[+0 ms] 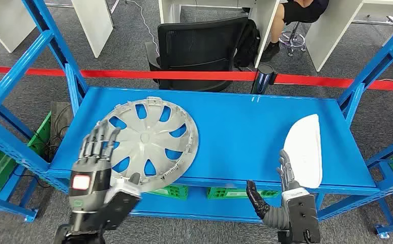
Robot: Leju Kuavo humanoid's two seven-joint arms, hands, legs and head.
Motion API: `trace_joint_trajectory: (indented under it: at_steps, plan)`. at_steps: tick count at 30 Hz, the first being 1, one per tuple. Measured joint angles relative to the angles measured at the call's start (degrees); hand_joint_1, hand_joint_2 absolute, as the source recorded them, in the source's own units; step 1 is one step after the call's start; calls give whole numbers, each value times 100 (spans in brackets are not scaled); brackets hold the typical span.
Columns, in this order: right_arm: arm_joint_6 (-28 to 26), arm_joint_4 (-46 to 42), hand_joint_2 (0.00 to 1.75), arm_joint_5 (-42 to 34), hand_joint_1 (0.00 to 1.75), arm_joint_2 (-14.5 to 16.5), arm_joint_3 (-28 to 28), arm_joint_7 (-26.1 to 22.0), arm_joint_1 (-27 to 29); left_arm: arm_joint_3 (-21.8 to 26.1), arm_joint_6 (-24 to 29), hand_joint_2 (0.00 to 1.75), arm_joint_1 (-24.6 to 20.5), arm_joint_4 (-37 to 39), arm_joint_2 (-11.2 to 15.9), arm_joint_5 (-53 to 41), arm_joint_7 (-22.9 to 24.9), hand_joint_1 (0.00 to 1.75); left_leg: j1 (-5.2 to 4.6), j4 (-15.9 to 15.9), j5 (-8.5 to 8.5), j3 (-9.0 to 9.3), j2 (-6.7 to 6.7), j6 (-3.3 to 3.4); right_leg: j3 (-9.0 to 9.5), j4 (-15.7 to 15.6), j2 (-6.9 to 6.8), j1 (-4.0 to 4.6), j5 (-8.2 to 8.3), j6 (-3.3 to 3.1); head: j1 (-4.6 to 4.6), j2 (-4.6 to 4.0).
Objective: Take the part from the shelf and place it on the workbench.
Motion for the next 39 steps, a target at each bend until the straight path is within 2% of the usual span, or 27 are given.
trace_joint_trajectory:
  at_steps: [7,15,21,27,39]
  plan:
    - [50,-38,175,-82,0,0,6,-15,-109,-226,-493,175,-187,346,52,-406,160,0,-1,0,0,-3,0,0,22,1,1,-1,1,0,1,0]
    - [78,-38,175,-156,0,0,7,-84,-121,-465,-922,175,-227,619,208,-505,366,0,-1,-3,2,-10,0,0,61,1,1,0,7,-3,-8,0]
    - [166,-38,175,-190,0,0,7,-99,-144,-666,-1461,175,-300,749,367,-700,649,0,0,-10,4,-8,1,-3,58,1,1,0,6,-3,-15,0]
    - [193,-38,175,-193,0,0,5,-48,-149,-854,-1865,175,-306,851,538,-445,805,0,0,-13,6,-8,1,-5,58,2,1,1,6,-3,-21,0]
    - [332,-23,175,-245,0,7,7,-102,-255,-1084,-2065,175,-349,1055,722,-104,891,0,0,-13,7,-9,0,-5,57,2,1,0,6,-3,-21,0]
